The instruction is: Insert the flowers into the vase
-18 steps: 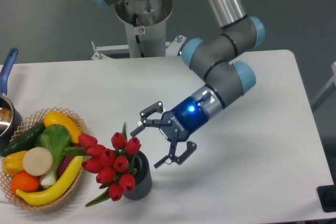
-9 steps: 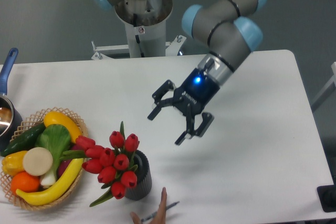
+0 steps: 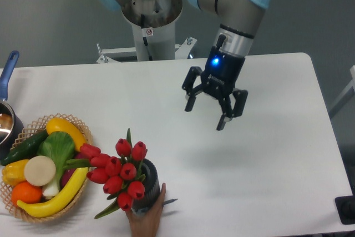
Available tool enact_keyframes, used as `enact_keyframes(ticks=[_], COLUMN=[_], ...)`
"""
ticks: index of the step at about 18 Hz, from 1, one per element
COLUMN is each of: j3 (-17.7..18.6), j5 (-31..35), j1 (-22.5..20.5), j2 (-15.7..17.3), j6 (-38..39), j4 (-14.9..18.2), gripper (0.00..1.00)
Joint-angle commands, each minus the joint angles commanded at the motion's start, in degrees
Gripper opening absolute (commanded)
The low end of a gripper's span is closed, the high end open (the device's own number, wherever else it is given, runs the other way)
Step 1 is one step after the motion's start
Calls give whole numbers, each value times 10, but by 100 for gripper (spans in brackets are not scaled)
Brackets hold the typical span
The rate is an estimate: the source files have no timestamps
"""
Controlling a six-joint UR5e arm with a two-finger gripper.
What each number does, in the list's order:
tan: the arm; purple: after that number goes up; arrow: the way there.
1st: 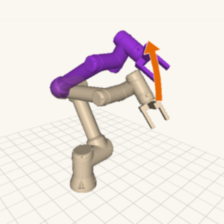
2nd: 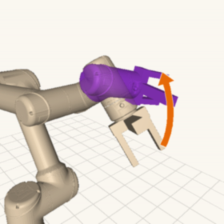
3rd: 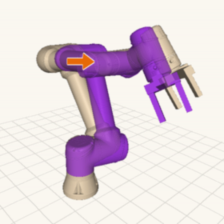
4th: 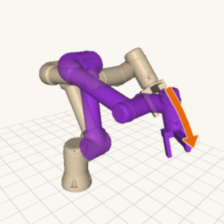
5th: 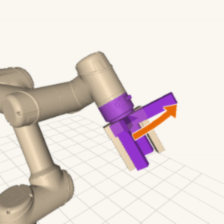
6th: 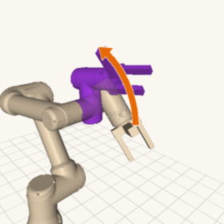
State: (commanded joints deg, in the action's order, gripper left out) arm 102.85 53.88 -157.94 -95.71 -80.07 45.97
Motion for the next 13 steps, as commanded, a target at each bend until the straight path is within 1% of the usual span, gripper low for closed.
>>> enact_keyframes(ticks=[1, 2, 4, 6, 7, 9, 12, 13], j3=[-18, -33, -70, -103, -113, -118, -120, -120], j5=[5, 27, 78, 87, 94, 126, 158, 170], j1=[1, 1, 2, 5, 5, 10, 37, 39], j2=[-3, -6, -9, -30, -31, -28, -28, -27], j6=[0, 0, -7, -8, -8, -9, -18, -26], j4=[2, 2, 25, 54, 73, 106, 133, 149], gripper=[100, 100, 100, 100, 100, 100, 100, 100])
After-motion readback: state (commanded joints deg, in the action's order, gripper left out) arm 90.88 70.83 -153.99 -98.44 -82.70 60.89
